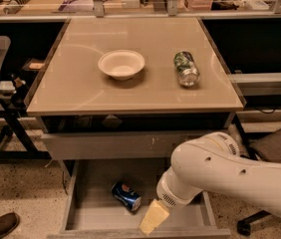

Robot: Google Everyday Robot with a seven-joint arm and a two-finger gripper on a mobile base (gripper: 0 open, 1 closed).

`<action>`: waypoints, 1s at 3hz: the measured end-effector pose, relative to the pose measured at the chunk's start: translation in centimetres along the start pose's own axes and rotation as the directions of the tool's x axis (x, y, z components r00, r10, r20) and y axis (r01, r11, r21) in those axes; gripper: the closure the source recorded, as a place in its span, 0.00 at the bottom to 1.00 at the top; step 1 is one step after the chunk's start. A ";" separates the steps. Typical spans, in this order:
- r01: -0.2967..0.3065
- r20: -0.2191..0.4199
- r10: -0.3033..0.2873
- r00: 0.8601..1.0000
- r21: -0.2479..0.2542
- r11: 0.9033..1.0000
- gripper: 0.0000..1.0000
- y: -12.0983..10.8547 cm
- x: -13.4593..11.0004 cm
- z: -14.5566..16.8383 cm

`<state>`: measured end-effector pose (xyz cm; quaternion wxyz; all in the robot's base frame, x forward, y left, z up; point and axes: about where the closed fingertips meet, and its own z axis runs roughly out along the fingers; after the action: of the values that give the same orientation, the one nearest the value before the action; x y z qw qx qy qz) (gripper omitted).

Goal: Pick pepsi can from middle drawer and place on counter

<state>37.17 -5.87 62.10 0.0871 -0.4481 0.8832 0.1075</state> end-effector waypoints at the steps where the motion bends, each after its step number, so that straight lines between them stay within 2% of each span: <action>1: -0.032 0.007 0.032 0.999 -0.001 0.999 0.00 0.6 -0.5 2.1; 2: -0.031 0.039 0.030 0.999 0.027 0.999 0.00 1.3 -2.4 5.7; 3: -0.071 0.076 0.068 0.995 0.040 0.997 0.00 1.2 -3.9 8.2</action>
Offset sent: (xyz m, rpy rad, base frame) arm 0.0251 0.0801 -0.0849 0.0432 -0.0805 -0.1525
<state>38.91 0.01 55.27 0.1258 -0.4109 0.8964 0.1085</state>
